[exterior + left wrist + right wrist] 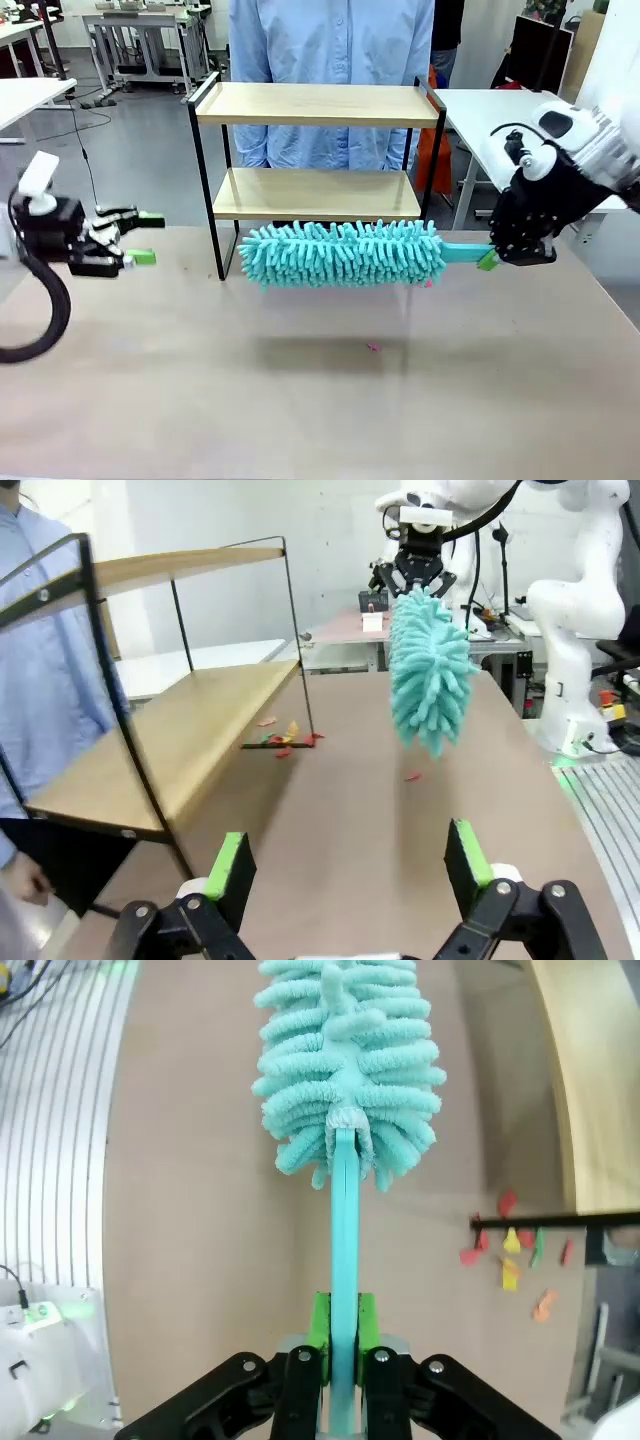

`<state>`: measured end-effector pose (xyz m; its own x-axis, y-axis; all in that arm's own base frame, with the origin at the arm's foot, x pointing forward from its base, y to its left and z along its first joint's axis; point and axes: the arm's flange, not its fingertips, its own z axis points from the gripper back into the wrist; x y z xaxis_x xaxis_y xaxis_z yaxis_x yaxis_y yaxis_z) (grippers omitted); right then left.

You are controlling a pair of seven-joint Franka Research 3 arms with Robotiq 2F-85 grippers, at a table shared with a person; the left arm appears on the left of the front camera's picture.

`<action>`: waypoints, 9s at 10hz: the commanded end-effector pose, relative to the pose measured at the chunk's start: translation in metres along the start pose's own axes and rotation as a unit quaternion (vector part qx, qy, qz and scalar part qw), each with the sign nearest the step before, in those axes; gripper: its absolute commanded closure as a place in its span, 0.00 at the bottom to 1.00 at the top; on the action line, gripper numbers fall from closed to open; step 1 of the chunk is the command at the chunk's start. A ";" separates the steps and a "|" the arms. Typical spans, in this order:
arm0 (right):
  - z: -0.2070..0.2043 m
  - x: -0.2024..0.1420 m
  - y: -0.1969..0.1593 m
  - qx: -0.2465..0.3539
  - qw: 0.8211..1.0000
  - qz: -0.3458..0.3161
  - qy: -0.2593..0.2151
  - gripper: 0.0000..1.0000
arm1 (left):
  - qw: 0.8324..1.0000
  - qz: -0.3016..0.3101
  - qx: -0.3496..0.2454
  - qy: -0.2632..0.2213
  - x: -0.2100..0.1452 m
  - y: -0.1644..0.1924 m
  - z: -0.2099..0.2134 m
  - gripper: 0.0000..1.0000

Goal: Clean the shelf.
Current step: Hand the Duster back to the human.

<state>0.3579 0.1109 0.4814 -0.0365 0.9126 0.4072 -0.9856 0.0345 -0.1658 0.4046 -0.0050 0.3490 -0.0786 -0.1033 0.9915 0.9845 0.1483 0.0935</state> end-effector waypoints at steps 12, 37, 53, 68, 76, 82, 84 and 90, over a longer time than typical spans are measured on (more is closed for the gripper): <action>-0.011 0.001 -0.003 0.010 0.999 0.028 -0.025 0.87 | 0.994 0.028 -0.091 -0.045 -0.018 -0.042 -0.091 0.00; 0.005 -0.006 -0.006 0.015 0.999 0.007 -0.044 0.30 | 0.988 0.034 -0.124 -0.082 -0.015 -0.056 -0.203 1.00; 0.155 -0.130 0.010 -0.108 0.914 -0.209 -0.331 0.00 | 0.991 -0.032 -0.070 -0.108 0.133 -0.095 -0.173 0.82; 0.155 -0.130 0.010 -0.108 0.914 -0.209 -0.331 0.00 | 0.837 0.061 0.526 -0.141 0.064 -0.083 0.126 0.82; 0.155 -0.130 0.010 -0.108 0.914 -0.209 -0.331 0.00 | 0.835 0.109 0.526 -0.116 -0.008 0.023 0.126 0.82; 0.155 -0.130 0.010 -0.108 0.914 -0.209 -0.331 0.00 | 0.835 0.109 0.526 -0.116 -0.008 0.023 0.126 0.82; 0.155 -0.130 0.010 -0.108 0.914 -0.209 -0.331 0.00 | 0.835 0.109 0.526 -0.116 -0.008 0.023 0.126 0.82; 0.155 -0.130 0.010 -0.108 0.914 -0.209 -0.331 0.00 | 0.835 0.109 0.526 -0.116 -0.008 0.023 0.126 0.82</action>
<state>0.3241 -0.0719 0.5653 0.2105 0.3713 0.9043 -0.8783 0.4781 0.0081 0.4089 0.1232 0.3496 -0.0538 0.2248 0.9729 0.3013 0.9326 -0.1988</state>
